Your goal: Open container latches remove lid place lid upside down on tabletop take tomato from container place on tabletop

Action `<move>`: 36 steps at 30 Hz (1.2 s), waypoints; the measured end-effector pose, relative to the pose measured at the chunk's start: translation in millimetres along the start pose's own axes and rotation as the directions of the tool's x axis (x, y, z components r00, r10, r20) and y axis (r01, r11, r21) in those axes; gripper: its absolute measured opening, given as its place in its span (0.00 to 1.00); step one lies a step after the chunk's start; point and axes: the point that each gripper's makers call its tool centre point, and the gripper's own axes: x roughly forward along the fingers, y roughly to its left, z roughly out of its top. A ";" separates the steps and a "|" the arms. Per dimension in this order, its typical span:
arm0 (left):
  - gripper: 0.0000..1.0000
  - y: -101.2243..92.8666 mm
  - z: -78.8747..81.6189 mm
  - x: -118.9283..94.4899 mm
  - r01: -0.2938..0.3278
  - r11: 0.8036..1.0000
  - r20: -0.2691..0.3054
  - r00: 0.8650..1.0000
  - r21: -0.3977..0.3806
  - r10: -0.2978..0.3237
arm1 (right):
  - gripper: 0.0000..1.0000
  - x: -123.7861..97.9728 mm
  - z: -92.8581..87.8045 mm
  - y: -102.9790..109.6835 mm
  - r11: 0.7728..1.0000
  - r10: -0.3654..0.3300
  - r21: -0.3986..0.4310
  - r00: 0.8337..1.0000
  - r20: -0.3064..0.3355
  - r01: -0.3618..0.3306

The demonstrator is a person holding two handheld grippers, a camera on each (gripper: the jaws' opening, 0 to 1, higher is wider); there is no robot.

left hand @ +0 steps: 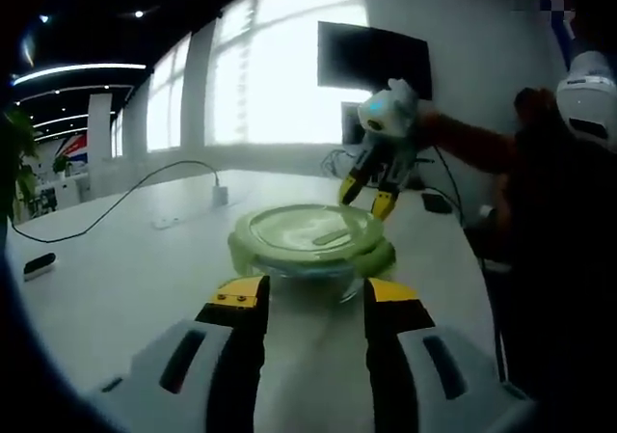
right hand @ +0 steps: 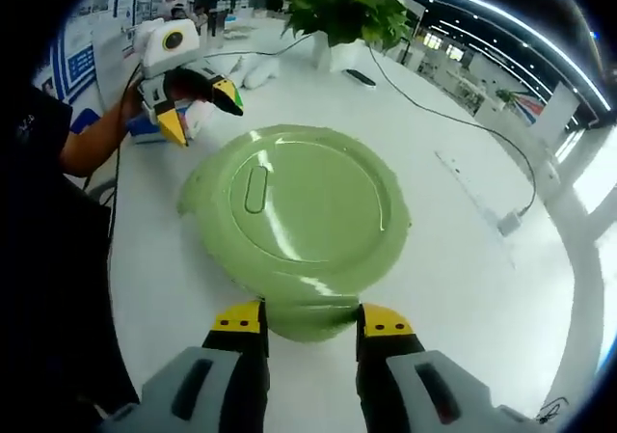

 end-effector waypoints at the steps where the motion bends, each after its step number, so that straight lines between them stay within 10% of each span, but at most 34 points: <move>1: 0.36 0.1 -0.6 0.2 -0.001 1.000 -0.003 1.000 0.004 0.001 | 0.31 -0.6 1.1 2.2 1.000 -0.014 0.026 1.000 0.006 0.013; 19: 0.36 0.9 -1.2 0.5 -0.007 1.000 -0.008 1.000 0.010 0.007 | 0.31 -5.3 9.4 18.8 0.943 -0.230 0.277 0.964 0.131 0.187; 36: 0.36 2.2 -1.5 0.6 -0.014 1.000 -0.011 1.000 0.018 0.014 | 0.31 -9.0 21.4 38.6 0.807 -0.493 0.465 0.849 0.190 0.365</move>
